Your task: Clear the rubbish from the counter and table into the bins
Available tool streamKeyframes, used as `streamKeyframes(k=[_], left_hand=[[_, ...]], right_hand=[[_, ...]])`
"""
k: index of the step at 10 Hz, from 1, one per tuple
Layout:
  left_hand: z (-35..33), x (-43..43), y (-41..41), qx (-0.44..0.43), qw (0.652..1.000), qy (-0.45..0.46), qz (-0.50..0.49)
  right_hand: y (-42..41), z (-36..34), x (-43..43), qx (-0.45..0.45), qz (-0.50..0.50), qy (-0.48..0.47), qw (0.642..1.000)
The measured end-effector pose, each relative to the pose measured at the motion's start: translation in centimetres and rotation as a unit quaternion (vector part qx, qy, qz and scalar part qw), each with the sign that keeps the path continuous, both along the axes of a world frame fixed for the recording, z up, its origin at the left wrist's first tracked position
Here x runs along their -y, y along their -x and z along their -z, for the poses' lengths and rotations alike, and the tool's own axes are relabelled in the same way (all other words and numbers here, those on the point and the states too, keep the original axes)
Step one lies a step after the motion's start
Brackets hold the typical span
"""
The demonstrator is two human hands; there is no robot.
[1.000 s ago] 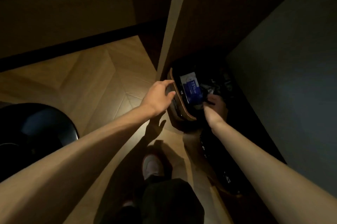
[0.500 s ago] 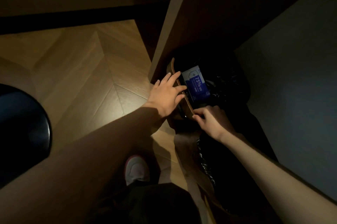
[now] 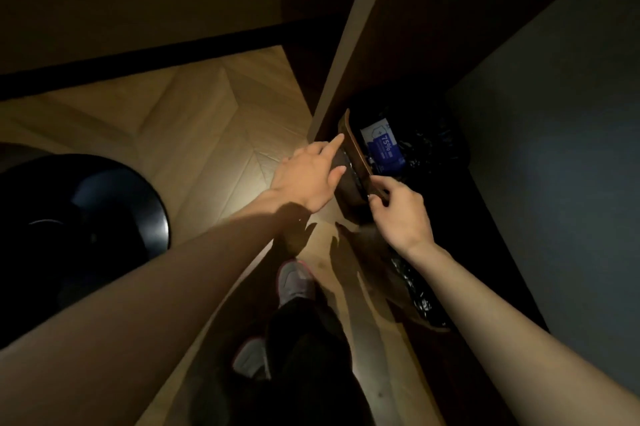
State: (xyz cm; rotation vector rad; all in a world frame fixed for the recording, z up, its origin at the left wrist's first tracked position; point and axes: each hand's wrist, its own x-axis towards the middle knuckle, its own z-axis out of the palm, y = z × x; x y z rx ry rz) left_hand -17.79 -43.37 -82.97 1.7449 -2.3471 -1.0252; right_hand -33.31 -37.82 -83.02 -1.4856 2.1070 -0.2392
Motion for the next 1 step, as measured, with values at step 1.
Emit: streamKeyframes(k=[1], left_hand=[[-4.68,-2.98,-2.19,-0.013,0.999,-0.005,-0.04]], right_hand=[[-2.34,-4.47,-1.95,0.021,-0.012,0.009,1.0]])
